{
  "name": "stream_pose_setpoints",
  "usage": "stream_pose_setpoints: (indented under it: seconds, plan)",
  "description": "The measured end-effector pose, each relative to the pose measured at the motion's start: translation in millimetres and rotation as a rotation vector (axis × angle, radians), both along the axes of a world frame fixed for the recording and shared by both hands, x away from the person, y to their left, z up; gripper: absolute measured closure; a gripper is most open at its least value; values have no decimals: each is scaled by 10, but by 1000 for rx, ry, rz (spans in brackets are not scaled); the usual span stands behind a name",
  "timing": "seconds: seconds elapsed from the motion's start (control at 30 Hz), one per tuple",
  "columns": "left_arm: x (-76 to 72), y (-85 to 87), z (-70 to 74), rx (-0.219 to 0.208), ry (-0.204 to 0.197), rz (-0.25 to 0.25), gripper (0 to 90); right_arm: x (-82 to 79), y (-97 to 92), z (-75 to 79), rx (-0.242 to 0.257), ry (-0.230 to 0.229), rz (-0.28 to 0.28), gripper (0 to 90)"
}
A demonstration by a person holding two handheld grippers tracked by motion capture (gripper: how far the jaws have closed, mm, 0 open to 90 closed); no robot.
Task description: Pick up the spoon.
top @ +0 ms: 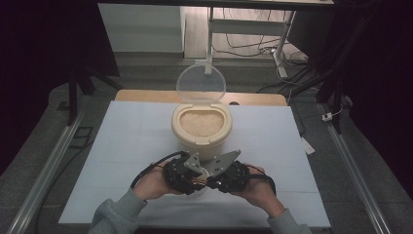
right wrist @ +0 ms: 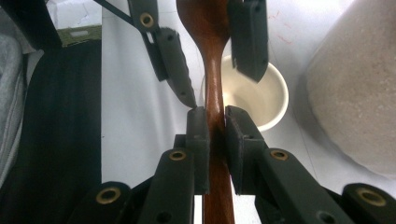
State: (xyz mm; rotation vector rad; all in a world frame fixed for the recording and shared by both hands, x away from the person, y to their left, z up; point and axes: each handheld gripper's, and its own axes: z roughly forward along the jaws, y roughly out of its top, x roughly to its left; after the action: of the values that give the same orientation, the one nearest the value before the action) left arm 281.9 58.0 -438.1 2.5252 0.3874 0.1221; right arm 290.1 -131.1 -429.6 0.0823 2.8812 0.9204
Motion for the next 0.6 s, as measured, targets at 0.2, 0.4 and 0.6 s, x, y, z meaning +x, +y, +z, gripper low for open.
stream_pose_setpoints:
  seconds: [0.2,0.4,0.6]
  plan:
    - [-20,-39,-44,35,-11,-25,677,-65,42,9,-14,-43,31,795]
    - [-56,-69,-91,49,2,-80,782,-102,76,-7,-38,-76,59,789]
    - [-66,-69,-84,51,-22,-75,790,-97,60,-9,-20,-88,51,777]
